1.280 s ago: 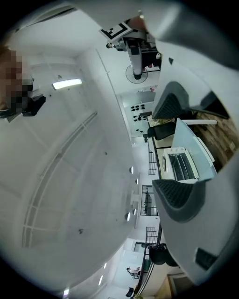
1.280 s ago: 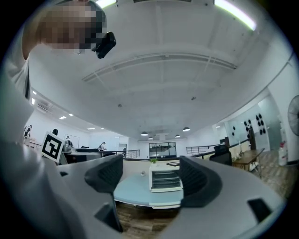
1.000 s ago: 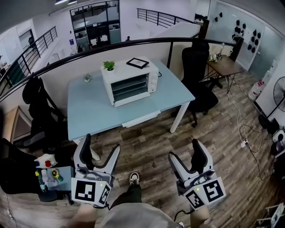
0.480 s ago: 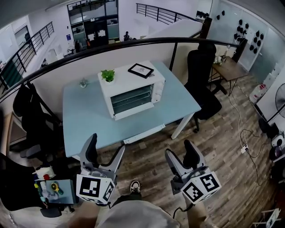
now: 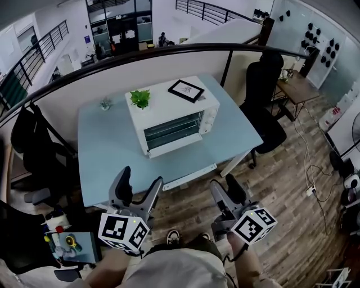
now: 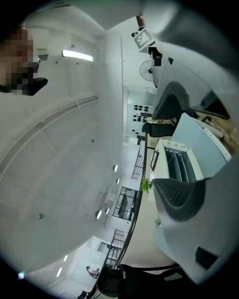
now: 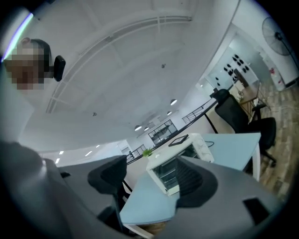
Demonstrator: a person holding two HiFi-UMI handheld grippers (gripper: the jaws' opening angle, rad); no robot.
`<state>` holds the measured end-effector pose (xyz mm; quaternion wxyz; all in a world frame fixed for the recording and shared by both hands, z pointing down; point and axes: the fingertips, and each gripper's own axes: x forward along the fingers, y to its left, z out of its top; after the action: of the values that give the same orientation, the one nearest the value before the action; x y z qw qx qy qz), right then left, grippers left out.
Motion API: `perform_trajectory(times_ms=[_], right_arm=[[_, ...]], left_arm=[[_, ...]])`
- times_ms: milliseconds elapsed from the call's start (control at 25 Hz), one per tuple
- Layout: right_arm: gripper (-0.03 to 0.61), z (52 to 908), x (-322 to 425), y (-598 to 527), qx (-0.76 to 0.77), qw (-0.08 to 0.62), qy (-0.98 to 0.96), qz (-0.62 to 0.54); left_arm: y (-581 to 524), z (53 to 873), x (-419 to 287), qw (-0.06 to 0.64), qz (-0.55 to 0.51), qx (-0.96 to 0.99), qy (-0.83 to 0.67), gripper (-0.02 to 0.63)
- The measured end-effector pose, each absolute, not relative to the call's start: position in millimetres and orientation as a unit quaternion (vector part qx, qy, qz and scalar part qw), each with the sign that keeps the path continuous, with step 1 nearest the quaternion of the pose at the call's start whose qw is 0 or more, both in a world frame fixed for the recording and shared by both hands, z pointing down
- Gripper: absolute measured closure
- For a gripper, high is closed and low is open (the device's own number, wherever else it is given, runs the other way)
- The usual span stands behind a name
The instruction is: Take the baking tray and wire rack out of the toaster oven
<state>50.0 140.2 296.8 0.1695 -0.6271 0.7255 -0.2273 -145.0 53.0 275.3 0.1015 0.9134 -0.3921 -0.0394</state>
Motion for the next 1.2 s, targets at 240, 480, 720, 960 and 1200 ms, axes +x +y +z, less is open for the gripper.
perform_trajectory(times_ms=[240, 480, 720, 960, 1200], right_arm=[[0.270, 318.5, 63.4, 103.0, -0.612, 0.207, 0.713, -0.273], [0.284, 341.3, 90.9, 63.6, -0.592, 0.231, 0.702, -0.320], [0.293, 367.9, 119.1, 14.7, -0.566, 0.219, 0.707, -0.362], [0.299, 391.3, 138.0, -45.1, -0.528, 0.198, 0.719, -0.406], [0.304, 420.3, 147.8, -94.3, -0.481, 0.187, 0.730, -0.448]], left_arm=[[22.6, 296.3, -128.9, 0.139, -0.039, 0.910, -0.389, 0.229], [-8.5, 315.9, -105.1, 0.159, -0.027, 0.903, -0.397, 0.229], [-43.8, 337.7, -79.7, 0.172, -0.015, 0.887, -0.428, 0.230], [-84.1, 353.8, -48.9, 0.244, -0.051, 0.871, -0.424, 0.229], [-119.9, 390.0, -31.8, 0.325, -0.087, 0.823, -0.457, 0.229]])
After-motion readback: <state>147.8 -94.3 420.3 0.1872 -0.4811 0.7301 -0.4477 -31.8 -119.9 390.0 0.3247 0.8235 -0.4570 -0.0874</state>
